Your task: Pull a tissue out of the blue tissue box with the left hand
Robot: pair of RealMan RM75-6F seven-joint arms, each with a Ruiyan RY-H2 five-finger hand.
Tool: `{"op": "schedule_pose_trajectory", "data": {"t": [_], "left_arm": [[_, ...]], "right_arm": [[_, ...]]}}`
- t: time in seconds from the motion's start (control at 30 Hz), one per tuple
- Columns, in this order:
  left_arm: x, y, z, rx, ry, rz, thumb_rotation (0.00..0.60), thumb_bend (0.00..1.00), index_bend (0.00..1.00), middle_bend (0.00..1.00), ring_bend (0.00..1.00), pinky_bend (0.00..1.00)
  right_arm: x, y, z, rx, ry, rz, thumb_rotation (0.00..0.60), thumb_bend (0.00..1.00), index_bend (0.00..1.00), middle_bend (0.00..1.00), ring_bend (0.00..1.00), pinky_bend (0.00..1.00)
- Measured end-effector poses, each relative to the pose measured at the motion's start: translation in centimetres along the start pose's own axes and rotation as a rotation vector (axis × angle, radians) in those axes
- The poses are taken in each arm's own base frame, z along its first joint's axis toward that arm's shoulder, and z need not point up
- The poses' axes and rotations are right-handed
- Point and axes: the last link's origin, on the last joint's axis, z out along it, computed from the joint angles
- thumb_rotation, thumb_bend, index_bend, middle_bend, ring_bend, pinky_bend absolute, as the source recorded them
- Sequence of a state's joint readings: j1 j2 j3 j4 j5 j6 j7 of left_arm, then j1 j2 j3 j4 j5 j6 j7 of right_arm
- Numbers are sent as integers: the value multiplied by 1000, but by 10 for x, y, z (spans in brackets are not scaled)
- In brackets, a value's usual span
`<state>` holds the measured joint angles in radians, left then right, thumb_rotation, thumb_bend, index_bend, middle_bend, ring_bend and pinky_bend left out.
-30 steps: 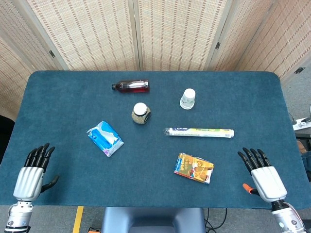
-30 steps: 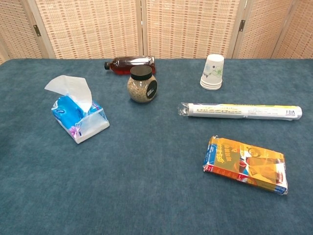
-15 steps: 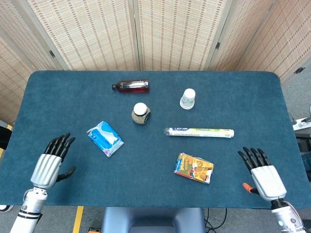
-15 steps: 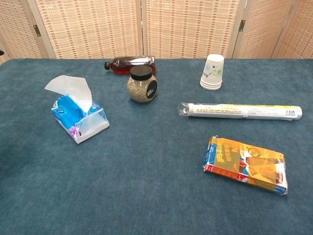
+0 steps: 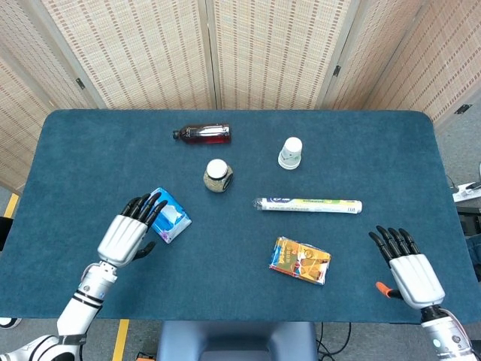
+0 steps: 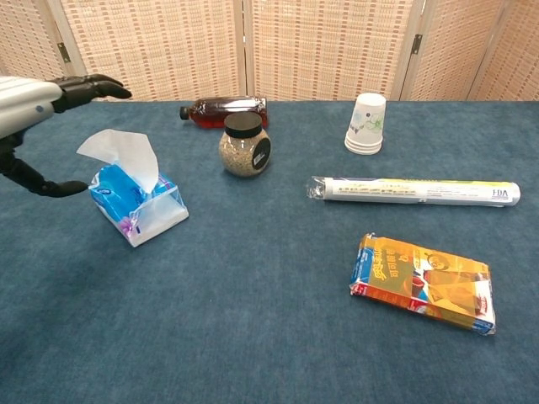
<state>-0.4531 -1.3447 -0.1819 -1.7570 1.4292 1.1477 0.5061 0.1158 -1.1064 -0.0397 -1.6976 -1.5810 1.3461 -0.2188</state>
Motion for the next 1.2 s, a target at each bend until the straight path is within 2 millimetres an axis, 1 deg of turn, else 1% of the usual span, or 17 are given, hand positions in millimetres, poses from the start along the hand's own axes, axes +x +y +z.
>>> {"op": "schedule_pose_trajectory", "data": {"t": [0.1,0.27,0.37,0.43,0.53,0.7,0.8,0.87,0.9,0.97,1.07,1.2], "left_arm": [[-4,3,14,-1,-19,23,600,351,52,0,0,184],[-13,3,38,14,-59,45,600,369,80,0,0,184],[-14,2,54,27,-64,67,600,378,88,0,0,186],[-13,3,58,29,-63,71,600,382,100,0,0,189],[-12,2,64,35,-62,77,600,417,146,0,5,199],[-11,-3,76,68,-69,131,600,446,195,0,14,205],[-14,-8,79,93,-84,162,600,474,262,0,20,212],[-17,-11,79,105,-93,175,600,494,338,0,30,221],[-18,-11,80,107,-93,178,600,511,395,2,37,226],[-19,-11,79,108,-93,175,600,534,479,9,45,232],[-21,-10,78,103,-95,174,600,562,551,30,50,237],[-21,-8,75,98,-91,162,600,608,599,70,59,239]], "right_arm": [[-2,0,1,4,-13,-2,600,40,0,0,0,0],[-5,-3,0,16,-25,-10,600,40,0,0,0,0],[-5,-3,0,16,-25,-8,600,40,0,0,0,0],[-5,-3,0,16,-26,-8,600,40,0,0,0,0],[-5,-2,1,15,-29,-6,600,40,0,0,0,0],[-3,-2,0,16,-26,-2,600,40,0,0,0,0],[-3,-3,-1,21,-23,-2,600,40,0,0,0,0],[-3,-3,-1,23,-21,-2,600,40,0,0,0,0],[-3,-3,-2,24,-21,-2,600,40,0,0,0,0],[-3,-3,-2,24,-21,-2,600,40,0,0,0,0],[-3,-4,-2,25,-23,-4,600,40,0,0,0,0],[-4,-4,-3,28,-22,-7,600,40,0,0,0,0]]}}
